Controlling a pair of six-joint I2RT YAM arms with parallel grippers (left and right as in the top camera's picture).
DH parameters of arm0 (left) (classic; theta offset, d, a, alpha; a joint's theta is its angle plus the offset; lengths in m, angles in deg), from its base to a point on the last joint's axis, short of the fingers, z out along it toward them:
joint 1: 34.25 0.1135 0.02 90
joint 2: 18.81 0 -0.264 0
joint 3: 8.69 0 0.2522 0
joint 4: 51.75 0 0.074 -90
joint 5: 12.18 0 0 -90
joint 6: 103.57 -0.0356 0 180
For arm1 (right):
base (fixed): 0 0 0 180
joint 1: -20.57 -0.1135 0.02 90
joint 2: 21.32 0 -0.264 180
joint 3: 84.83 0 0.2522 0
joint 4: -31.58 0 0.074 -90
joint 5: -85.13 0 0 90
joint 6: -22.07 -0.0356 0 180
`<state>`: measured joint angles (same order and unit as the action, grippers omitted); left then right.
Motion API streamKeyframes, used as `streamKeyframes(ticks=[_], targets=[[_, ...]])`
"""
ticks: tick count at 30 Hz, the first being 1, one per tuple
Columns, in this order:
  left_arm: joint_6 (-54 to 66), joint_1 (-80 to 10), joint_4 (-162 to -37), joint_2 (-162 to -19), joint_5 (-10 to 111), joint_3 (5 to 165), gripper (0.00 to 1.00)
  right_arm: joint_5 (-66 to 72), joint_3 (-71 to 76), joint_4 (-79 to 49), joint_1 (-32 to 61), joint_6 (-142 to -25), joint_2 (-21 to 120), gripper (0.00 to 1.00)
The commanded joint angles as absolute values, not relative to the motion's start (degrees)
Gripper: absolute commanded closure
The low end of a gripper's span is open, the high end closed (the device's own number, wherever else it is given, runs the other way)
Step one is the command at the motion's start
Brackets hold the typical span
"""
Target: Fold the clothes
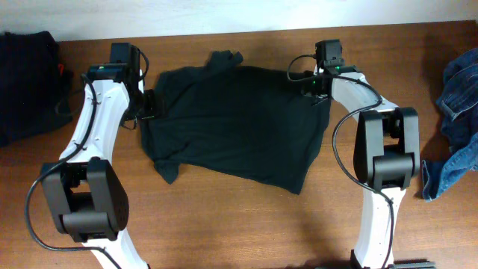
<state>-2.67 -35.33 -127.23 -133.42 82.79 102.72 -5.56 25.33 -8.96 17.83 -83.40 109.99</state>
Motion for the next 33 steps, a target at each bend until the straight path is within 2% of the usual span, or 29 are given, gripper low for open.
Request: streamKeyframes(ticks=[1,11,15,21,26,30,33], targets=[[-2.95,-35.2,-127.25,-132.3,83.45,102.39,0.01,-8.47,25.61,-7.87,18.51,-78.59,112.98,0.96],[-2.95,-35.2,-127.25,-132.3,83.45,102.39,0.01,-8.58,25.63,-0.55,19.56,-77.61,114.51,0.96],[-2.95,-35.2,-127.25,-132.3,83.45,102.39,0.01,-8.58,30.13,-0.75,20.13,-76.4,114.51,0.96],[-2.95,-35.2,-127.25,-132.3,83.45,102.39,0.01,-7.88,50.35,-16.11,21.35,-74.28,114.51,0.96],[-2.95,-35.2,-127.25,-132.3,83.45,102.39,0.01,-2.44,66.13,-38.19,21.17,-74.65,114.49,0.96],[-2.95,-35.2,-127.25,-132.3,83.45,102.39,0.01,5.24,72.71,-55.72,21.04,-76.36,114.49,0.96],[-2.95,-35.2,-127.25,-132.3,83.45,102.39,0.01,8.25,73.15,-64.37,20.76,-76.36,114.47,0.96]])
